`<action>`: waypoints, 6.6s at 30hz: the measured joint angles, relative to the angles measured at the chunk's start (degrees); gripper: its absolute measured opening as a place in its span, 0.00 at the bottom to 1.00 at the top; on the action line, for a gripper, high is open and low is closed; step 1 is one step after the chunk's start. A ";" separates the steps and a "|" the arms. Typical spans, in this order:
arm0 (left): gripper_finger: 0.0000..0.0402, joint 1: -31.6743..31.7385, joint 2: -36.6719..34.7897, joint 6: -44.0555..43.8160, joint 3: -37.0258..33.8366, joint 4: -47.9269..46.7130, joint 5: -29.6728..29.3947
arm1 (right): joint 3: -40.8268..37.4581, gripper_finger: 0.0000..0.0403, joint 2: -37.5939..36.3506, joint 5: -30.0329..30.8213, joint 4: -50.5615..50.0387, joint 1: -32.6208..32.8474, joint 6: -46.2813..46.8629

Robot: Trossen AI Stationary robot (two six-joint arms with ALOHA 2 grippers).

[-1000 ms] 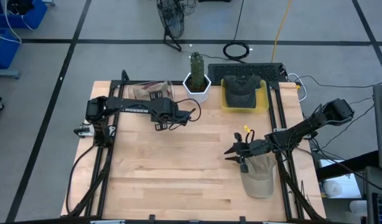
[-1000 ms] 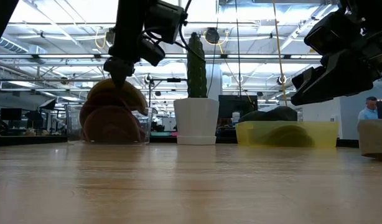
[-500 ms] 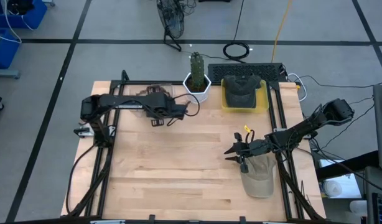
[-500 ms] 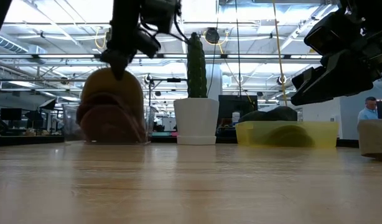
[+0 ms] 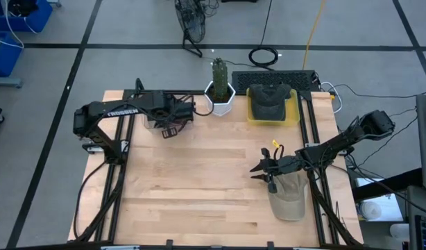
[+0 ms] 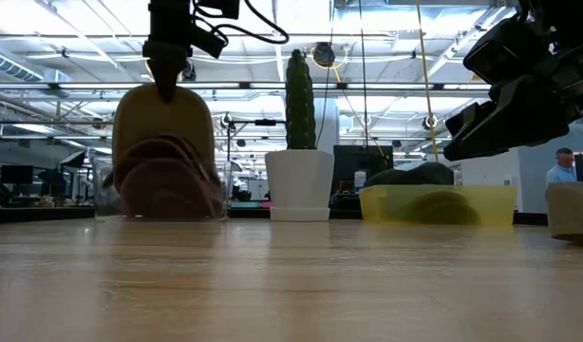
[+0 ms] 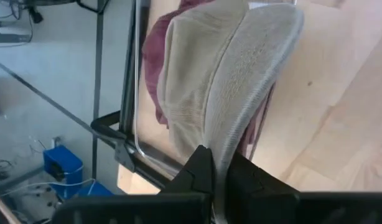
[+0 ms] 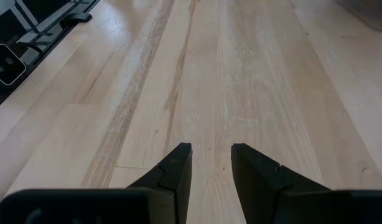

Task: Pick & Place hat
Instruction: Put the left brown cap into the transparent bin, then put the brown cap into the transparent bin

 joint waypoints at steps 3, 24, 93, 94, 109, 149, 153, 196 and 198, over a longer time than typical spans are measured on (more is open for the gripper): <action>0.07 0.00 0.79 2.18 -0.64 0.16 -0.25 | 0.00 0.25 0.00 0.00 -0.01 0.00 0.00; 0.07 5.88 0.70 13.18 -21.09 18.51 -10.94 | 0.00 0.25 0.00 0.22 -0.15 0.00 -0.22; 0.38 5.19 -11.43 1.12 -21.13 14.54 2.32 | 0.00 0.25 0.00 0.02 -0.01 -0.01 0.20; 0.38 4.95 -12.16 0.87 -21.14 14.47 2.41 | 0.00 0.25 0.00 0.02 0.01 0.00 0.20; 0.19 6.83 -21.52 -1.80 -19.27 16.37 -9.00 | 0.02 0.25 0.01 0.02 0.78 -0.02 0.15; 0.08 30.89 -16.55 14.72 -49.00 54.21 6.26 | 0.02 0.25 0.01 0.26 0.76 -0.02 0.07; 0.05 30.93 -16.53 15.48 -49.20 54.82 6.93 | 0.02 0.25 0.00 0.28 0.93 -0.02 -0.10; 0.06 5.18 -23.71 9.25 -37.70 90.79 27.93 | 16.67 0.25 -6.28 0.04 -32.05 -3.47 3.57; 0.06 4.52 -23.73 8.92 -41.50 98.75 29.80 | 20.81 0.25 -6.43 -1.31 -39.89 -3.54 5.34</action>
